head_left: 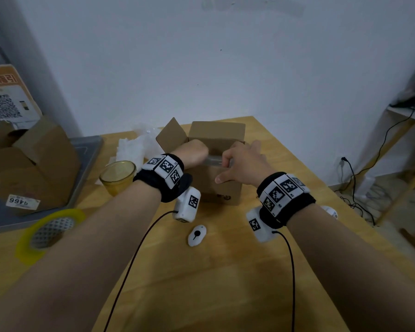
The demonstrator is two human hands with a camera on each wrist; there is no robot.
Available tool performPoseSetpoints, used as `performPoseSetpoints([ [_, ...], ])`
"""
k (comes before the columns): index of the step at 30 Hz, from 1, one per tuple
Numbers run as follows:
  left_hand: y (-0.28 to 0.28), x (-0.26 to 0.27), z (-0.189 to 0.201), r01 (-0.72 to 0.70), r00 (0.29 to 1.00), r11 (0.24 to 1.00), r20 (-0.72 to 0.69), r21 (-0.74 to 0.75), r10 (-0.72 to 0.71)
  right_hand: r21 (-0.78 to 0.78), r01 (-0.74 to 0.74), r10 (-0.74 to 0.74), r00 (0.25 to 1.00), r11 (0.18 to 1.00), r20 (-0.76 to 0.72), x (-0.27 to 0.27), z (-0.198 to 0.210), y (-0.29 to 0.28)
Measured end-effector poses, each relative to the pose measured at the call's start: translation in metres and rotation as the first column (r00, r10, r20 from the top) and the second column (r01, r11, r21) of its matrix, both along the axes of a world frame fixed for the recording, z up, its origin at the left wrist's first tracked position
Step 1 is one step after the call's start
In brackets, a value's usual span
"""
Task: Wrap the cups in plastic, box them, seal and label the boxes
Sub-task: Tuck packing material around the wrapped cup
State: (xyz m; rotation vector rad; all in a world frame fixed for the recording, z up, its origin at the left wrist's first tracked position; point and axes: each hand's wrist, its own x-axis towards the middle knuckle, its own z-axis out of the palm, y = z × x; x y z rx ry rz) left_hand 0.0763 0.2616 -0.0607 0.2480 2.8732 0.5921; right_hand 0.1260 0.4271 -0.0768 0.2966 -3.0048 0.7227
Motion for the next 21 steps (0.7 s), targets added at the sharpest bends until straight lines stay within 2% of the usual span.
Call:
performPoseSetpoints([
  [3,0.003,0.006,-0.001,-0.017,1.0,0.962,0.024,0.271,0.011,0.021,0.002,-0.002,1.0,1.0,0.003,0.002,0.001,0.0],
  [6,0.004,0.01,-0.004,-0.034,0.997,0.923,-0.044,0.383,0.055,0.026,0.008,-0.008,1.0,1.0,0.0,0.003,0.001,0.0],
  [9,0.008,0.015,0.0,-0.028,1.0,0.748,0.02,0.663,0.019,0.019,0.009,-0.009,1.0,1.0,0.001,0.002,0.001,-0.001],
  [10,0.011,0.019,0.003,-0.014,0.999,0.715,0.031,0.699,-0.012,0.019,0.011,-0.011,1.0,1.0,0.005,0.002,0.001,-0.001],
  [12,0.017,0.021,0.006,0.022,1.0,0.724,-0.026,0.69,-0.006,0.018,0.017,-0.017,1.0,1.0,0.013,0.002,0.001,-0.002],
  [13,0.018,0.019,0.007,0.021,0.995,0.747,-0.088,0.665,0.05,0.012,0.017,-0.018,1.0,1.0,0.011,0.002,0.001,-0.001],
  [15,0.015,0.015,0.008,-0.021,0.976,0.862,-0.176,0.506,0.127,0.0,0.015,-0.015,1.0,1.0,0.003,0.002,0.0,0.0],
  [17,0.009,0.012,0.007,-0.054,0.988,0.978,-0.134,0.203,0.082,-0.018,0.017,-0.017,1.0,1.0,0.005,0.003,0.0,0.0],
  [18,0.007,0.013,0.005,-0.037,0.995,0.996,-0.095,0.075,0.044,-0.022,0.017,-0.017,1.0,1.0,0.005,0.003,0.0,0.0],
  [19,0.007,0.013,0.002,-0.002,0.998,1.0,-0.069,0.012,0.003,-0.02,0.015,-0.015,1.0,1.0,0.007,0.003,0.001,0.0],
  [21,0.007,0.015,0.001,0.038,0.998,0.999,-0.055,0.038,-0.036,-0.015,0.009,-0.009,1.0,1.0,0.014,0.001,0.0,0.0],
])
